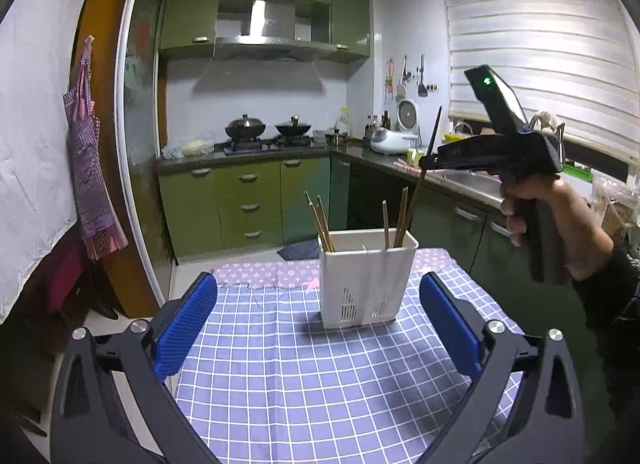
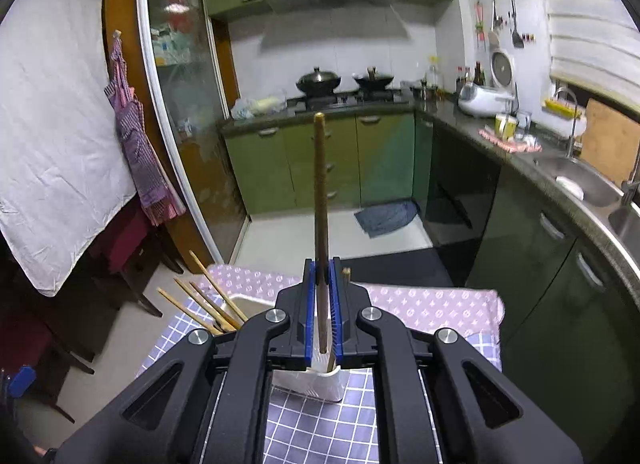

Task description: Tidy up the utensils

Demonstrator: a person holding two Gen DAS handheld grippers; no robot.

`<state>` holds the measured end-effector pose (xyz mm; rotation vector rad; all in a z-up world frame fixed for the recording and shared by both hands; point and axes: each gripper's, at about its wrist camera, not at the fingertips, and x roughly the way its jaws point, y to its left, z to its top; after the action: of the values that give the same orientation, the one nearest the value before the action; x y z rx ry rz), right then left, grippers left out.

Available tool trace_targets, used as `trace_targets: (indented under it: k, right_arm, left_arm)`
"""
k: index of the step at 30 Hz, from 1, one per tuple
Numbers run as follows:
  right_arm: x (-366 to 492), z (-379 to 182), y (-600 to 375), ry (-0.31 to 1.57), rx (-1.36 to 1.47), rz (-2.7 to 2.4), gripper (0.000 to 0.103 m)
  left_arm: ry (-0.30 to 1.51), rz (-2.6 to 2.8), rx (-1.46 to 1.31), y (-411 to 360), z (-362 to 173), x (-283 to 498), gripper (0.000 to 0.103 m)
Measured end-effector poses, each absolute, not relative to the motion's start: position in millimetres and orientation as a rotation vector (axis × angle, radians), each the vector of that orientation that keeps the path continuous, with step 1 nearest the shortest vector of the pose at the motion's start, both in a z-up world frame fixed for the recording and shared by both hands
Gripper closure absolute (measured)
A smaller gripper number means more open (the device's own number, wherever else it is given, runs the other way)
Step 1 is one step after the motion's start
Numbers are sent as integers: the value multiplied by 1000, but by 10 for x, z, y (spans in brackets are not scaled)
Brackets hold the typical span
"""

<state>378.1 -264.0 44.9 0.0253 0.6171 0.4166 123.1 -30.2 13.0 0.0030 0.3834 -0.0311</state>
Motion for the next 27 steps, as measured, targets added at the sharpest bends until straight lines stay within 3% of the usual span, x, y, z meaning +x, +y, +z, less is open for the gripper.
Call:
trace_targets:
  k: [8, 13, 15, 19, 20, 21, 23, 27]
  right_arm:
    - [3884, -91, -2477, 725, -28, 410, 94]
    - [3577, 113, -2648, 634, 4, 398, 85]
    - [3250, 242, -2761, 566, 15, 396, 72]
    - [2551, 274, -2945, 484, -5, 387, 57]
    - [2352, 206, -3002, 468, -6, 377, 46]
    - [2156, 113, -3070, 452, 0, 359, 28]
    - [1817, -88, -3191, 417, 25, 330, 7]
    - [1275, -481, -3333, 394, 49, 276, 5]
  left_arm:
    - [435, -27, -41, -214, 68, 1338, 7]
    - [432, 2, -38, -170, 78, 1285, 7]
    - [425, 11, -35, -163, 85, 1250, 7]
    - [432, 3, -34, -180, 45, 1178, 7]
    - [434, 1, -32, -192, 23, 1157, 7]
    - [434, 1, -30, -209, -14, 1119, 7]
    - [435, -9, -27, -231, -73, 1063, 7]
    - [447, -16, -41, -240, -215, 892, 7]
